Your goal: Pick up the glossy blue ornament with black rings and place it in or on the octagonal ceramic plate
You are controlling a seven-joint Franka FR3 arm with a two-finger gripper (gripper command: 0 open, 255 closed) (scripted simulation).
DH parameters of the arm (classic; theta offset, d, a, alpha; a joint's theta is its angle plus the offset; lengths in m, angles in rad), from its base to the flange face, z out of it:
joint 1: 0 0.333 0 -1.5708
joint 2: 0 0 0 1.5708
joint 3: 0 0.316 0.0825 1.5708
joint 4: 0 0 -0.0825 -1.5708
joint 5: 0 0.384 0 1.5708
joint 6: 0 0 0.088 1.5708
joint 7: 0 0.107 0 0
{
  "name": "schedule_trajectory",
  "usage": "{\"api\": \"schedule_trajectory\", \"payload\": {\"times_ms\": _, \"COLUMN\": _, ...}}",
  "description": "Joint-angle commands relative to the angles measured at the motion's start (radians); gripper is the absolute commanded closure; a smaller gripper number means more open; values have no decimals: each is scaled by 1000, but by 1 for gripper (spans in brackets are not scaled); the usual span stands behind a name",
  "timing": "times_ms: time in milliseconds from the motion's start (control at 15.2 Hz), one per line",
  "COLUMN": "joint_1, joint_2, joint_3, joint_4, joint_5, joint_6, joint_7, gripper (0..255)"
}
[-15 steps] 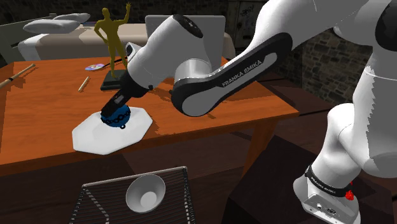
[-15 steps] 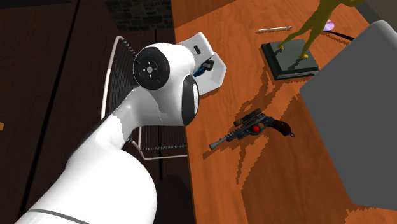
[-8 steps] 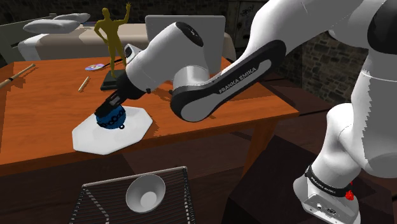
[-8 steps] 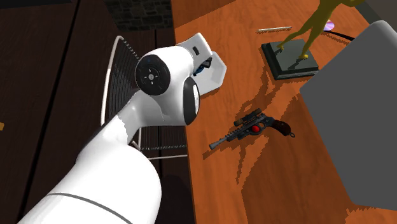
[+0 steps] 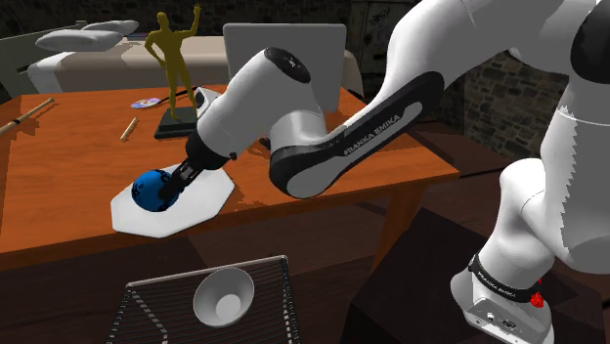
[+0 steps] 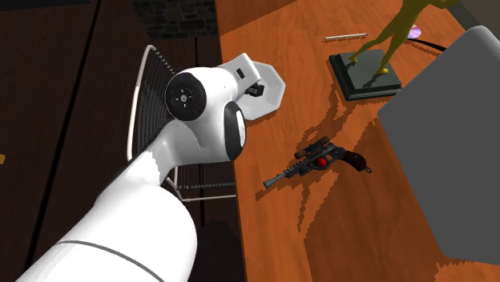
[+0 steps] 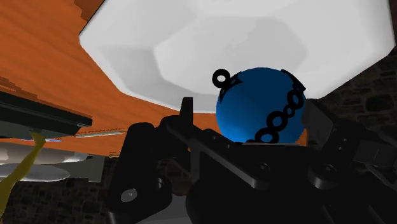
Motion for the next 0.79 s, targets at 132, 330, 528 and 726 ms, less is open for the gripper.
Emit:
{"api": "schedule_trajectory", "payload": {"times_ms": 132, "joint_1": -49, "joint_2": -101, "joint_3": 48, "joint_4": -53, "joint_5": 102, "joint_6": -96, "joint_7": -99, "gripper": 0}}
{"api": "schedule_trajectory", "payload": {"times_ms": 330, "joint_1": -48, "joint_2": -130, "joint_3": 49, "joint_4": -70, "joint_5": 116, "joint_6": -107, "joint_7": -110, "gripper": 0}}
{"api": "schedule_trajectory", "payload": {"times_ms": 528, "joint_1": -48, "joint_2": -130, "joint_3": 49, "joint_4": -69, "joint_5": 116, "joint_6": -108, "joint_7": -110, "gripper": 0}}
{"api": "schedule_trajectory", "payload": {"times_ms": 726, "joint_1": -48, "joint_2": -130, "joint_3": 49, "joint_4": -69, "joint_5": 116, "joint_6": -108, "joint_7": -110, "gripper": 0}}
